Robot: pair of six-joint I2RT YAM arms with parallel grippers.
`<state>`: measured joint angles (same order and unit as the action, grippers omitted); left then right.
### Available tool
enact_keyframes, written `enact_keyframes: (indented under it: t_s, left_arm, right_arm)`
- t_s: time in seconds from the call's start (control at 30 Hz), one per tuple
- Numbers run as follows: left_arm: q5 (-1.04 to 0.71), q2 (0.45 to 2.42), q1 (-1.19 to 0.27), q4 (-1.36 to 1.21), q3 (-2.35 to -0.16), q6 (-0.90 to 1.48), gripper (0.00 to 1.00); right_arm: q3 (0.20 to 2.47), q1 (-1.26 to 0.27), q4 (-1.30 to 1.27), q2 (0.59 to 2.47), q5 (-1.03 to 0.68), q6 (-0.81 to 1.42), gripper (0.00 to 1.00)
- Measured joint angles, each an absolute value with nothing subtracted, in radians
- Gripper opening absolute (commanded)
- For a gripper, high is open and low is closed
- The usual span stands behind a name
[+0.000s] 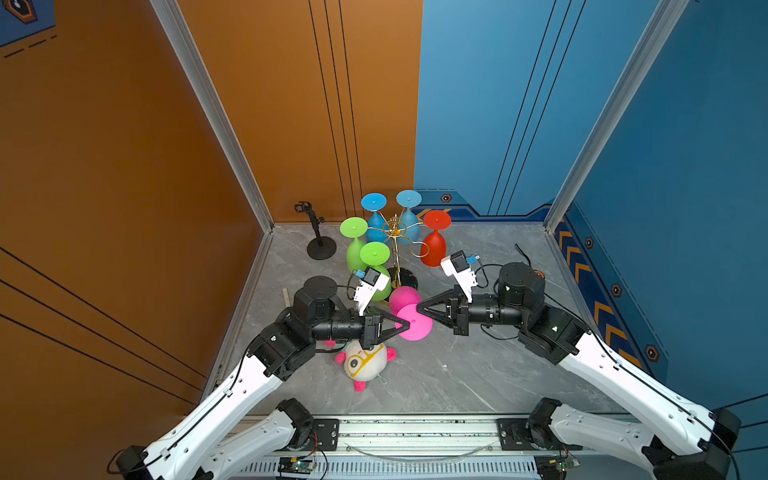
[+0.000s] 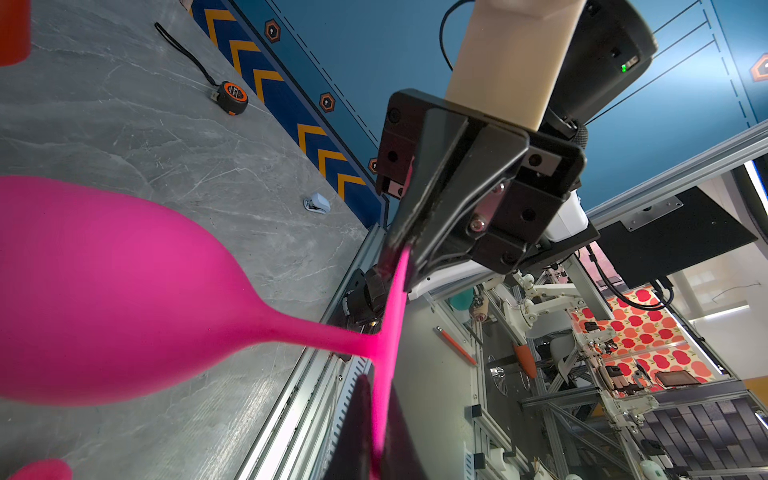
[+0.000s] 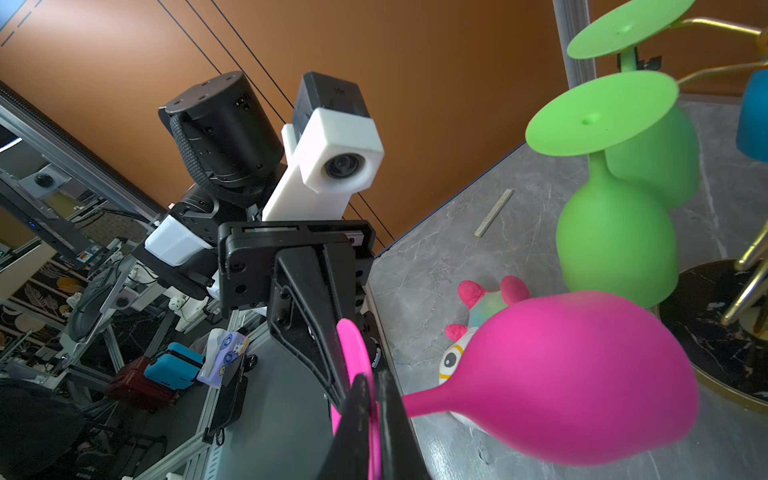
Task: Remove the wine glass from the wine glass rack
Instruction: 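Grasp the magenta glass foot with the left gripper and open the right gripper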
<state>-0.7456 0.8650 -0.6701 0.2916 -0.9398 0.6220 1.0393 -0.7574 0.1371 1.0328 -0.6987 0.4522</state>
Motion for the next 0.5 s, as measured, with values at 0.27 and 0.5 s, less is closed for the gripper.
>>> enact_keyframes:
  t_s: [0.27, 0.5]
  left_arm:
    - [-0.746, 0.866, -0.673, 0.241, -0.928, 0.638, 0.0]
    - [-0.735, 0.866, -0.72, 0.228, -0.893, 0.625, 0.0]
  right_arm:
    - [1.034, -0.719, 0.204, 0.983, -0.679, 0.448, 0.54]
    - [1.025, -0.546, 0.282, 0.861, -0.606, 0.488, 0.68]
